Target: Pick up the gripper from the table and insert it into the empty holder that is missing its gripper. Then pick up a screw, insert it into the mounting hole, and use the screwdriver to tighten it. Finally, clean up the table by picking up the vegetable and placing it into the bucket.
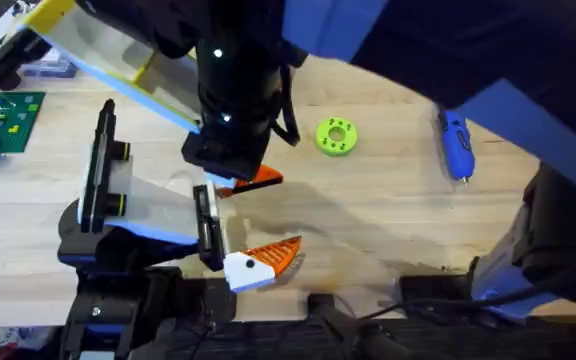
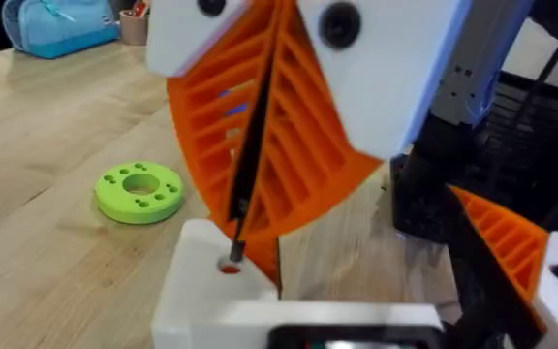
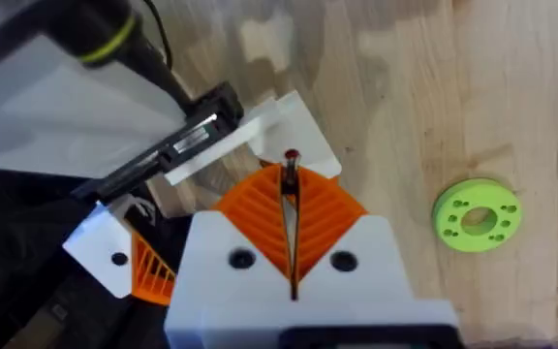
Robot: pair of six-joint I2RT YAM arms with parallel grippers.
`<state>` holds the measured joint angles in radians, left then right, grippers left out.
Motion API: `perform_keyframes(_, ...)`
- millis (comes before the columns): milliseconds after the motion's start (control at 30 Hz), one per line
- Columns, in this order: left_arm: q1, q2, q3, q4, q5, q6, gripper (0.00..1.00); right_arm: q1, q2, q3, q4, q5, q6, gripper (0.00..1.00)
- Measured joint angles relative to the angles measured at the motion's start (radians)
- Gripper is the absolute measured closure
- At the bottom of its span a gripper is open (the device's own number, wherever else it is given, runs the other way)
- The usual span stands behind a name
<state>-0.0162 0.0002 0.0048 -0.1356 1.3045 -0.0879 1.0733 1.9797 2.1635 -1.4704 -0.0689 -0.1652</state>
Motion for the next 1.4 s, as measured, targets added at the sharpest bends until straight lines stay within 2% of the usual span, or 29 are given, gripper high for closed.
perform_keyframes(1400, 0.0, 0.0, 0.0, -0.004, 0.0, -0.008, 0.012, 0.0, 0.047, 0.0, -0.002, 0.0, 0.0, 0.993)
